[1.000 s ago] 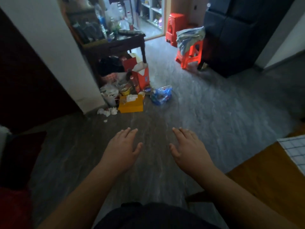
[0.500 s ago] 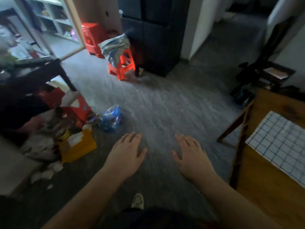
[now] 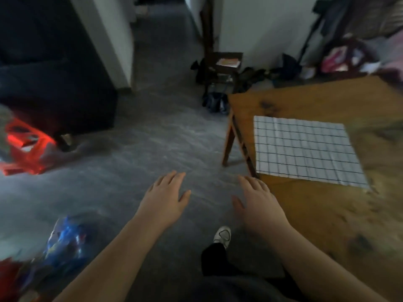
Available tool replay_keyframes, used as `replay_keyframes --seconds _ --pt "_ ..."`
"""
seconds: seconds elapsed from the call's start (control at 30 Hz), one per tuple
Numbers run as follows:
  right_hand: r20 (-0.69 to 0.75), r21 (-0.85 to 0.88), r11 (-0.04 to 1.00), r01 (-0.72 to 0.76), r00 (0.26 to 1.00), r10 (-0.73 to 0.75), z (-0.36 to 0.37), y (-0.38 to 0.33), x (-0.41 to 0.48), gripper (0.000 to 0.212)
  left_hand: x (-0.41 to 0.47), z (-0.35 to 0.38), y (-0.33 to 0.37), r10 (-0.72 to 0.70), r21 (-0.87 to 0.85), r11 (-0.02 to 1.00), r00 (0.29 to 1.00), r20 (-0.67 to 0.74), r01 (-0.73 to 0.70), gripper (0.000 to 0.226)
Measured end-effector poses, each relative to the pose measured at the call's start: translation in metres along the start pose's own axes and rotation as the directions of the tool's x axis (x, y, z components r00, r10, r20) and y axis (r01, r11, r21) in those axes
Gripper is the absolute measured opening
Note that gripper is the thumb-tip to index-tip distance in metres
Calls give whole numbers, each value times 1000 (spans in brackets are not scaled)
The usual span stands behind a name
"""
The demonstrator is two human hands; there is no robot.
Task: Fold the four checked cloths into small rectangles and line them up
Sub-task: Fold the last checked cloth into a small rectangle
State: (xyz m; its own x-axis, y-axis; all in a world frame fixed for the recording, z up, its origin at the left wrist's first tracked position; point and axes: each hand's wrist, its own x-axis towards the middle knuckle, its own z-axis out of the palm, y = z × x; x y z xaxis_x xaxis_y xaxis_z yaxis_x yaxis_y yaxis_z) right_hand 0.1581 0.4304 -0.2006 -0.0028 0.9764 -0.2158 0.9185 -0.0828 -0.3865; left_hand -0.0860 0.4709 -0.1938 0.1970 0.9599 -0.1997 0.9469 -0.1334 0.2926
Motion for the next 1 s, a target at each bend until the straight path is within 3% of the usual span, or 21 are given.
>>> replay_keyframes --seconds 0.27,0.57,0.8,1.0 --pt "-59 116 977 -178 981 185 -22 76 109 57 171 -4 69 254 81 960 955 155 -269 61" --pt "-23 211 867 -452 884 466 -24 132 173 64 314 14 147 452 97 860 837 307 -500 59" --pt "-1 216 726 -653 743 669 1 145 203 65 401 58 182 587 23 722 630 508 -692 58" --pt "48 240 566 -789 592 804 19 121 242 62 466 83 190 696 -18 439 327 639 -898 57"
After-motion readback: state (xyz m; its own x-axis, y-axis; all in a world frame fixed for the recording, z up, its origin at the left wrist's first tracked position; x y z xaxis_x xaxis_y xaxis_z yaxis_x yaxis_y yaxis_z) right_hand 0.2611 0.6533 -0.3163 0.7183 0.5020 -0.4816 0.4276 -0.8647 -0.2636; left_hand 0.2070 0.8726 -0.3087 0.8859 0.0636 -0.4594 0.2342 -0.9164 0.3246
